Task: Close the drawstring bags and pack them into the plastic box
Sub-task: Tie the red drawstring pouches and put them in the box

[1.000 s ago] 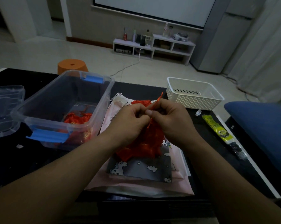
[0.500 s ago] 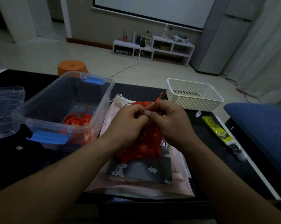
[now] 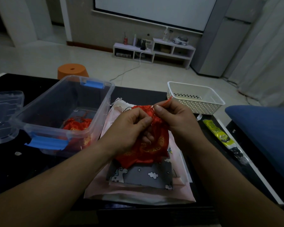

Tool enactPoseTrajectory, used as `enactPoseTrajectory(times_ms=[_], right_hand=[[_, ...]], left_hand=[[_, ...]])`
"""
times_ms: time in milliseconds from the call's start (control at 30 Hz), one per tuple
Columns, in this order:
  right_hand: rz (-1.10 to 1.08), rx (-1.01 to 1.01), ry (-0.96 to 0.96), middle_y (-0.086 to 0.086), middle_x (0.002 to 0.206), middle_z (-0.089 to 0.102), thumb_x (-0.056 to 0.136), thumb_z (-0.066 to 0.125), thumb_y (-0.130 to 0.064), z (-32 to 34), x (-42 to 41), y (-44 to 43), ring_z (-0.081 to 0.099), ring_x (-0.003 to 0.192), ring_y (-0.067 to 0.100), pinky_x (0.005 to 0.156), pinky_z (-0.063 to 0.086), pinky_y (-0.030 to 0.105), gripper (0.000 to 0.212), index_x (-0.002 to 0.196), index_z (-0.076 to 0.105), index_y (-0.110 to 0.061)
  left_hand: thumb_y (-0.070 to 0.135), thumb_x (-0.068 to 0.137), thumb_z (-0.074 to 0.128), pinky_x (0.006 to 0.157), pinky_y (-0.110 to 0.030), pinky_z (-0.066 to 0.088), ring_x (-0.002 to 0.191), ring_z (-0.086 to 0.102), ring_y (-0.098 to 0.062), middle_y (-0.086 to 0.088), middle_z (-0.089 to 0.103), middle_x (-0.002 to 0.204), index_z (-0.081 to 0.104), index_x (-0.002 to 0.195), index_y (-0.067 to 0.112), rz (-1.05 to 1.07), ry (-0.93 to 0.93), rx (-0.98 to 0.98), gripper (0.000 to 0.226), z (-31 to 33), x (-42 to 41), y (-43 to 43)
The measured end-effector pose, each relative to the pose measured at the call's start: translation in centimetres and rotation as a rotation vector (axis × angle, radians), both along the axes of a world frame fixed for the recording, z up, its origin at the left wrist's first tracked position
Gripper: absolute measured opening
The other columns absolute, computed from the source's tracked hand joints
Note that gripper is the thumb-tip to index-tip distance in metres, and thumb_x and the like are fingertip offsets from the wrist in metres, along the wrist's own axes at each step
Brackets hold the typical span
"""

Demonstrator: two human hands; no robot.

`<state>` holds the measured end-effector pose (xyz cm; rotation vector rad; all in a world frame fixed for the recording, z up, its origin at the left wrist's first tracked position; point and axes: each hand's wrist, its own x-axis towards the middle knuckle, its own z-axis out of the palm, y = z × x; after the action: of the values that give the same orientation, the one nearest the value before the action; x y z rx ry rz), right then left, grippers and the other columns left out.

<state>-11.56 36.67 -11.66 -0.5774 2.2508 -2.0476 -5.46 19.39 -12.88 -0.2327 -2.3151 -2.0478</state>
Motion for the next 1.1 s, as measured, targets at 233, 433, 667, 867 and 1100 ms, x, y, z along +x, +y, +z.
enactPoseTrajectory(times_ms=[233,433,667,867,1100], right_hand=[[-0.077,-0.04,-0.047,0.001,0.083,0.073,0.101,0.067,-0.022,0.3,0.3,0.0,0.07,0.082,0.016,0.081,0.056,0.04,0.01,0.099,0.073,-0.016],[-0.105,-0.089,-0.071,0.0,0.085,0.074,0.099,0.069,-0.021,0.6,0.6,-0.5,0.069,0.084,0.016,0.081,0.055,0.04,0.007,0.098,0.074,-0.017],[0.019,-0.228,-0.114,0.013,0.104,0.078,0.097,0.069,-0.031,2.2,1.5,-2.7,0.075,0.096,0.026,0.084,0.059,0.041,0.023,0.11,0.076,-0.014],[0.2,-0.006,-0.074,0.008,0.111,0.078,0.094,0.065,-0.044,2.4,3.0,-5.8,0.076,0.103,0.028,0.089,0.059,0.046,0.038,0.125,0.071,-0.023],[0.165,0.087,-0.015,-0.003,0.103,0.078,0.106,0.058,-0.027,1.9,3.7,-12.3,0.076,0.09,0.017,0.077,0.059,0.035,0.022,0.126,0.068,-0.025]], left_hand=[[0.018,0.107,0.053,0.073,-0.031,0.06,0.073,0.072,-0.021,-0.01,0.072,0.077,0.06,0.098,0.01,-0.007,0.075,-0.192,0.014,-0.9,-0.4,-0.4],[0.053,0.099,0.055,0.073,-0.028,0.05,0.079,0.061,-0.003,0.012,0.065,0.086,0.062,0.103,0.031,0.007,0.054,-0.139,0.022,-1.1,0.2,0.4],[0.031,0.105,0.059,0.072,-0.029,0.054,0.08,0.067,-0.01,0.002,0.071,0.086,0.065,0.096,0.019,0.198,0.166,-0.146,0.016,2.3,1.3,-0.7],[0.041,0.101,0.06,0.088,-0.051,0.06,0.089,0.073,-0.017,0.001,0.076,0.093,0.071,0.1,0.027,0.485,0.161,-0.1,0.018,7.1,0.9,-9.4],[0.034,0.104,0.061,0.073,-0.028,0.051,0.084,0.068,-0.012,-0.001,0.075,0.094,0.077,0.112,0.017,0.563,0.021,-0.353,0.024,6.3,-0.7,-18.3]])
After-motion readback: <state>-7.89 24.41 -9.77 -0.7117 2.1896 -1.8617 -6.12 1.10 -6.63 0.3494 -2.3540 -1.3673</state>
